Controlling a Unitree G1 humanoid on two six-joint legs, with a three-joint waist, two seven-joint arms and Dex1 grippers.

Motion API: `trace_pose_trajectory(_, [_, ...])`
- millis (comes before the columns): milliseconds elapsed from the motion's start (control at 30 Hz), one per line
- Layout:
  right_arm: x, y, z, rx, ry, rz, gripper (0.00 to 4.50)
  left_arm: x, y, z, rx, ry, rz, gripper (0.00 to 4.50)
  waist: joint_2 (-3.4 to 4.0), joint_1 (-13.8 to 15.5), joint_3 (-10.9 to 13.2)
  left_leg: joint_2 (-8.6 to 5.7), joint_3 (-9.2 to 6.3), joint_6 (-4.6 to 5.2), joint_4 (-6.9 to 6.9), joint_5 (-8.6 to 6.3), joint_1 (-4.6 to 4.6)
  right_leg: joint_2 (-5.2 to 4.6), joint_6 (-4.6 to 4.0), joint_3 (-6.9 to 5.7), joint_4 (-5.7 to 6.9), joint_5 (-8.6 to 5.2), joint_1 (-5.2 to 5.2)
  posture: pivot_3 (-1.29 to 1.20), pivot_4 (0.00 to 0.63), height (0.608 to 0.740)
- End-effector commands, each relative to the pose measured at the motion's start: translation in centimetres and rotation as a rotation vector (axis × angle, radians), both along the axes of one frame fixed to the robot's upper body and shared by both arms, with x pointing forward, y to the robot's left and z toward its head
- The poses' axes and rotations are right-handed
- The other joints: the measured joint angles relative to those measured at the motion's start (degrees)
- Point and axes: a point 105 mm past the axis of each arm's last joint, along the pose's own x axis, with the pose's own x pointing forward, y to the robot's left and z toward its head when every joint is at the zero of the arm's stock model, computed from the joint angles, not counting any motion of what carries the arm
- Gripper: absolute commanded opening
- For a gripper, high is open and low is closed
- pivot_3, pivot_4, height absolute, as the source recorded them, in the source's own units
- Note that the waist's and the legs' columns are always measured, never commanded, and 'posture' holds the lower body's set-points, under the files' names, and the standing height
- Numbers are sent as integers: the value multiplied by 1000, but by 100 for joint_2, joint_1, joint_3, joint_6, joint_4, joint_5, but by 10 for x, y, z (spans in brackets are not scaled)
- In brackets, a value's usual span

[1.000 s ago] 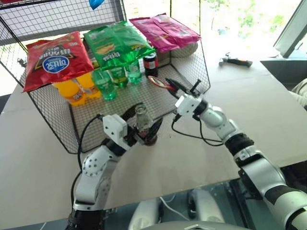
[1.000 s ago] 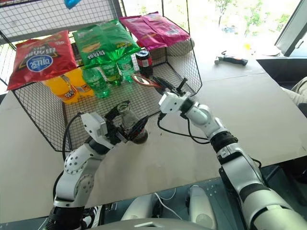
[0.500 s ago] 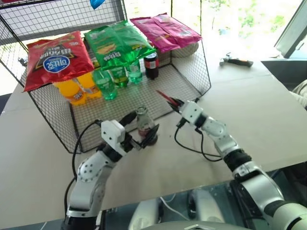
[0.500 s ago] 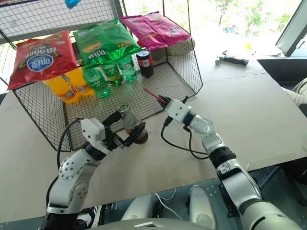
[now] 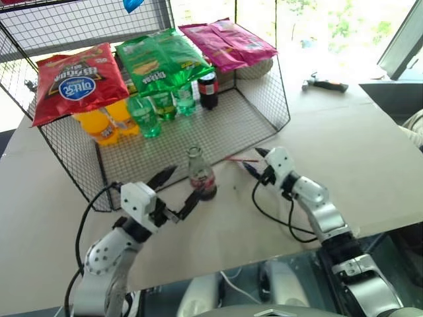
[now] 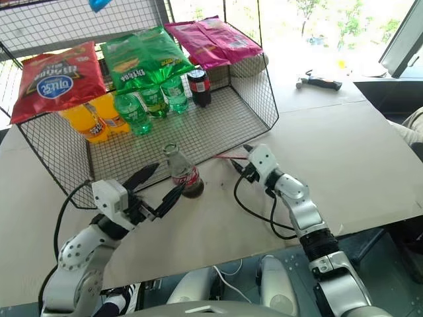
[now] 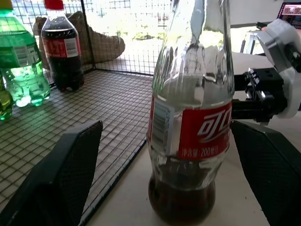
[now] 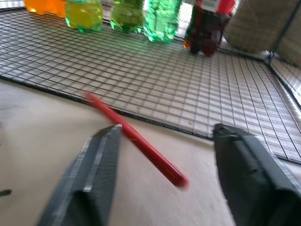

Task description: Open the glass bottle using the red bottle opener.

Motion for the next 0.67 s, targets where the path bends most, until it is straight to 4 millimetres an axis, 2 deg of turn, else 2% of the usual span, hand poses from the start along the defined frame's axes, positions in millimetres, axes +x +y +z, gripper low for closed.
trace_pose_trajectory(33, [-1,-12,16,29,-35,-19,4439,-7,3,12,6,-53,6,4500,0,7,0,0,1,3,0,-1,0,1,0,0,0,0,0,0,150,735])
trace_pose_trajectory(167, [-9,-29,17,27,-40,-16,4439,-11,12,0,21,2,59,4500,-1,12,0,-1,1,7,1,-4,0,2,1,-3,-1,-1,1,0,150,735])
trace_pose_trajectory(233, [-21,-41,14,8,-38,34,4439,-17,16,-18,57,81,85,4500,-2,17,-1,-1,2,8,1,-4,0,2,1,-2,-1,-1,2,0,150,735])
trace_pose_trajectory(300, [-37,-59,9,-6,-12,86,4439,-27,19,-45,106,198,99,4500,-3,14,0,-1,6,12,1,-7,0,2,2,-1,-4,-1,3,0,150,735])
trace_pose_trajectory(367, [-48,-73,8,2,11,112,4439,-36,21,-59,127,253,107,4500,-6,17,2,-1,10,25,1,-14,1,1,6,0,-8,-4,4,0,150,735])
trace_pose_trajectory(500, [-68,-99,1,-28,55,165,4439,-45,22,-70,143,286,108,4500,-13,21,7,3,23,34,6,-19,4,-1,27,4,-8,-17,6,0,150,735])
trace_pose_trajectory(667, [-80,-121,-7,-35,113,155,4439,-50,19,-74,132,294,89,4500,-15,19,9,17,26,34,18,-20,19,2,36,3,-4,-22,25,0,150,735])
